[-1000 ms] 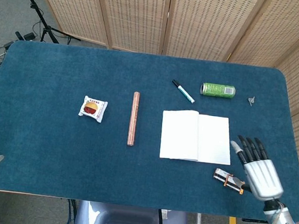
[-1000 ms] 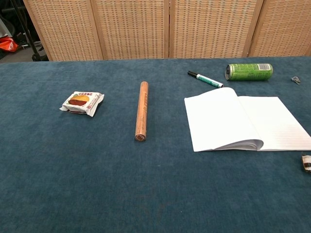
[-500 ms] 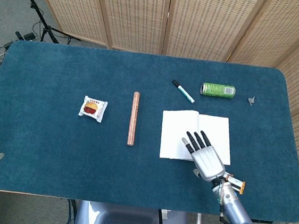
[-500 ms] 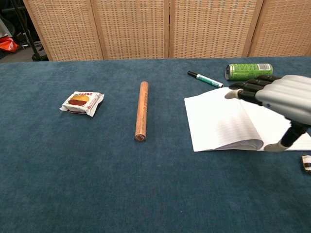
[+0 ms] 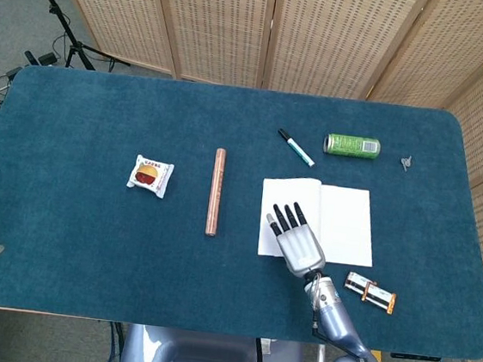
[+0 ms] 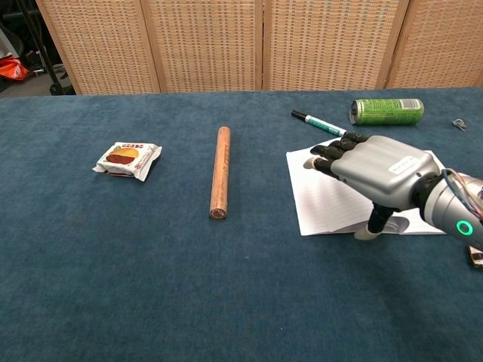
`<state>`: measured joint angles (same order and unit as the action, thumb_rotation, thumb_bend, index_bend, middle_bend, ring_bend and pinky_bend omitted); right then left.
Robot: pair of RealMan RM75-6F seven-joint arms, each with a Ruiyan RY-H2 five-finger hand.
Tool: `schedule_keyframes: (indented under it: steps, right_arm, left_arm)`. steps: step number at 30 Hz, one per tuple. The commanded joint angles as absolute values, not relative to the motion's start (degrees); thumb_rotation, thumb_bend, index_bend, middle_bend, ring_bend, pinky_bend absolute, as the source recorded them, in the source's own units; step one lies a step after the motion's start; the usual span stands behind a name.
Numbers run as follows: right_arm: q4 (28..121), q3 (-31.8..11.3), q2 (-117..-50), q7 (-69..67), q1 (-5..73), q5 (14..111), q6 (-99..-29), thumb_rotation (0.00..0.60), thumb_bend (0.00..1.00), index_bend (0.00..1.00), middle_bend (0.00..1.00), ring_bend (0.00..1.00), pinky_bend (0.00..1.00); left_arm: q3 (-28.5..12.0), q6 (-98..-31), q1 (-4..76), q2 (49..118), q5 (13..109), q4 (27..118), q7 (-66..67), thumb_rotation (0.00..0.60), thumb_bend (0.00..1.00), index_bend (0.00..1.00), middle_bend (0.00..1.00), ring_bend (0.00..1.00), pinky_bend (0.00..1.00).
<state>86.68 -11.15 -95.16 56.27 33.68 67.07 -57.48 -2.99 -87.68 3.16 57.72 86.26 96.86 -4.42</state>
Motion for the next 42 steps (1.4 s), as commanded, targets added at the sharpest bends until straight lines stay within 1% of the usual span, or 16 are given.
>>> schedule_keyframes:
  steps: [1, 22, 24, 26, 28, 29, 33, 34, 37, 40, 42]
  right_arm:
    - [85.9, -10.9, -95.9, 57.1, 34.4, 65.9, -58.0, 0.600, 0.00, 0.00, 0.00, 0.00, 0.00]
    - [78.8, -8.6, -99.9, 60.5, 36.7, 62.7, -61.3, 0.600, 0.00, 0.00, 0.00, 0.00, 0.00]
    - [78.2, -8.4, -100.2, 60.8, 36.9, 62.6, -61.5, 0.600, 0.02, 0.00, 0.00, 0.00, 0.00]
    - [77.7, -8.2, -100.4, 60.9, 37.1, 62.8, -61.8, 0.600, 0.07, 0.00, 0.00, 0.00, 0.00]
    - [76.8, -7.7, -100.8, 60.7, 37.3, 63.7, -62.1, 0.600, 0.16, 0.00, 0.00, 0.00, 0.00]
    - [76.2, -7.5, -101.0, 60.5, 37.3, 64.1, -62.3, 0.600, 0.20, 0.01, 0.00, 0.00, 0.00]
    - [74.9, -7.1, -101.7, 59.5, 37.4, 64.8, -62.9, 0.600, 0.40, 0.09, 0.05, 0.00, 0.00]
    - [74.5, -7.1, -101.9, 59.1, 37.4, 64.9, -63.0, 0.600, 0.42, 0.10, 0.06, 0.00, 0.00]
    - [74.1, -7.0, -102.0, 57.6, 37.3, 65.5, -63.3, 0.600, 0.56, 0.17, 0.13, 0.02, 0.06]
    - [74.1, -6.9, -101.8, 56.2, 37.1, 66.1, -63.7, 0.600, 0.64, 0.19, 0.15, 0.04, 0.10]
    - [74.2, -6.9, -101.6, 55.6, 36.9, 66.3, -64.0, 0.600, 0.67, 0.19, 0.16, 0.06, 0.12]
  left_arm:
    - [-3.0, -87.5, 3.2, 57.6, 86.1, 96.8, -4.7, 0.600, 0.00, 0.00, 0.00, 0.00, 0.00]
    - [-2.5, -88.0, 2.9, 57.1, 87.1, 96.6, -6.1, 0.600, 0.00, 0.00, 0.00, 0.00, 0.00]
    - [-2.5, -88.1, 2.9, 57.0, 87.2, 96.6, -6.3, 0.600, 0.00, 0.00, 0.00, 0.00, 0.00]
    - [-2.4, -88.2, 2.8, 57.0, 87.4, 96.6, -6.5, 0.600, 0.00, 0.00, 0.00, 0.00, 0.00]
    - [-2.4, -88.2, 2.8, 57.0, 87.5, 96.5, -6.5, 0.600, 0.00, 0.00, 0.00, 0.00, 0.00]
    - [-2.4, -88.2, 2.8, 57.0, 87.5, 96.5, -6.5, 0.600, 0.00, 0.00, 0.00, 0.00, 0.00]
    - [-2.3, -88.1, 2.8, 56.9, 87.6, 96.5, -6.6, 0.600, 0.00, 0.00, 0.00, 0.00, 0.00]
    - [-2.3, -88.2, 2.8, 56.9, 87.6, 96.5, -6.6, 0.600, 0.00, 0.00, 0.00, 0.00, 0.00]
    - [-2.3, -88.3, 2.7, 56.9, 87.7, 96.5, -6.7, 0.600, 0.00, 0.00, 0.00, 0.00, 0.00]
    - [-2.3, -88.3, 2.7, 56.9, 87.7, 96.5, -6.8, 0.600, 0.00, 0.00, 0.00, 0.00, 0.00]
    - [-2.2, -88.4, 2.7, 56.9, 87.8, 96.5, -6.9, 0.600, 0.00, 0.00, 0.00, 0.00, 0.00]
